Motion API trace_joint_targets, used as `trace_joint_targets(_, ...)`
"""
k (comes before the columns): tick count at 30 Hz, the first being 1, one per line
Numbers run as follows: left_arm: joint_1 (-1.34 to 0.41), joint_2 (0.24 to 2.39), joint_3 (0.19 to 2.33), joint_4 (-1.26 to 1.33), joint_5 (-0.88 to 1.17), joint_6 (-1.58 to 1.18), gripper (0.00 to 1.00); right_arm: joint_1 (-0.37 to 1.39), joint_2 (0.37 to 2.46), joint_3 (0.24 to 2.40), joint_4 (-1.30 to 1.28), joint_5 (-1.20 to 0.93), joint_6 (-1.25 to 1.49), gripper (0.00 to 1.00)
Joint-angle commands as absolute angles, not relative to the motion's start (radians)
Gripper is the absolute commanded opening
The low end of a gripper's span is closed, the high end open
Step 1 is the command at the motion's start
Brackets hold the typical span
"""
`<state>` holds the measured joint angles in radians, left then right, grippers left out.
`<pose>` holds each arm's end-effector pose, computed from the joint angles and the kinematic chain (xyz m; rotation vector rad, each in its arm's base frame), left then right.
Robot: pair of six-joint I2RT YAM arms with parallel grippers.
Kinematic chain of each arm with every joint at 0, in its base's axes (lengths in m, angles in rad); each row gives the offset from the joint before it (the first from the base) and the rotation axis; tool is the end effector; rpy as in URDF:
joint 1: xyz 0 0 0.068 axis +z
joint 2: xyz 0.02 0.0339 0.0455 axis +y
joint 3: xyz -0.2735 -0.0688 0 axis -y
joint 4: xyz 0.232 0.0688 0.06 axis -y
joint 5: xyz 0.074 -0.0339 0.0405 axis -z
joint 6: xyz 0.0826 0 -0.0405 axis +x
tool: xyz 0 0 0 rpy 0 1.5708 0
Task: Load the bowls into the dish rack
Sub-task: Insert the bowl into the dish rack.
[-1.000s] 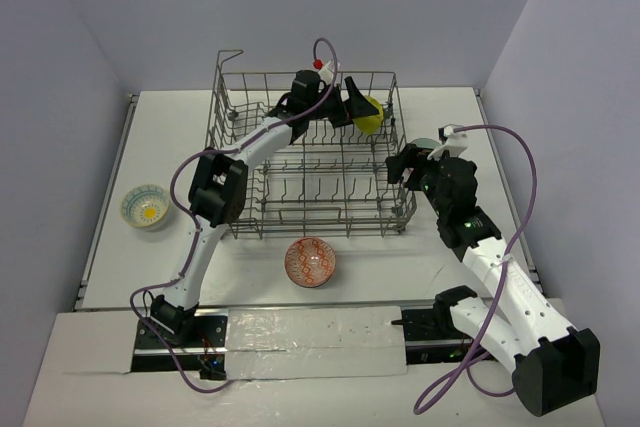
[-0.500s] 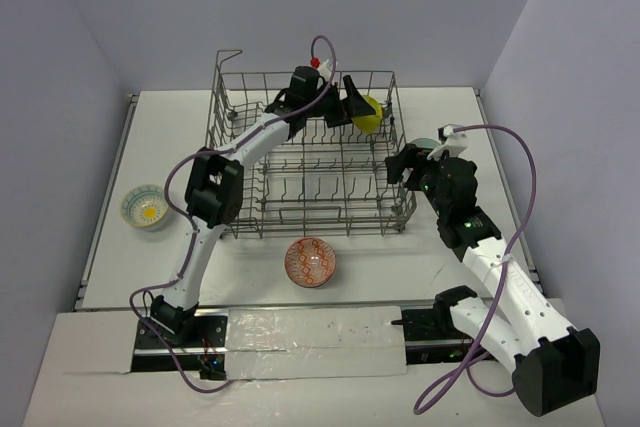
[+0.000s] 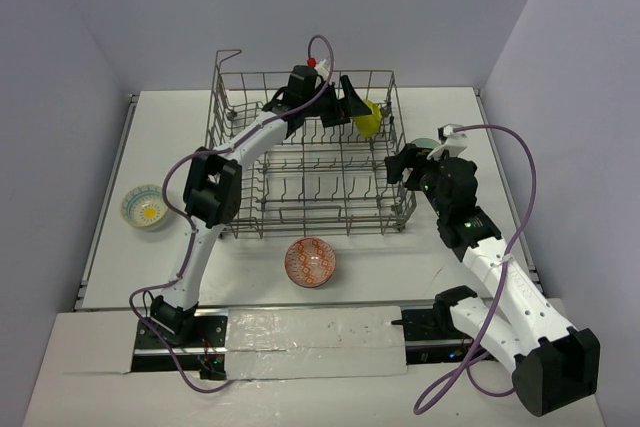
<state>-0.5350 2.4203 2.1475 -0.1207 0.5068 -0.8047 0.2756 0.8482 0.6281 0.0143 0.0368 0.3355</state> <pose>0.4957 -0.3404 0.2333 0.0791 2.1763 -1.3251 0.2239 0.0602 0.2946 0.0806 1.7928 0.4073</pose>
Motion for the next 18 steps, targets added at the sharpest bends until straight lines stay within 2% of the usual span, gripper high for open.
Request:
trace_joint_targets(1, -0.52, 2.362, 2.167, -0.138, 0.476, -0.769, 0.99, 0.27, 0.844, 0.634, 0.063, 0.035, 0.327, 0.89)
trace_joint_targets(6, -0.525, 2.281, 2.14, -0.141, 0.427, -0.729, 0.99, 0.27, 0.845, 0.637, 0.064, 0.032, 0.325, 0.89)
trace_joint_targets(13, -0.59, 2.172, 2.238, -0.267, 0.305, -0.582, 0.99, 0.268, 0.853, 0.634, 0.069, 0.006, 0.324, 0.89)
trace_joint_targets(18, -0.626, 1.975, 2.097, -0.258, 0.183, -0.51, 0.99, 0.268, 0.87, 0.64, 0.064, -0.025, 0.325, 0.89)
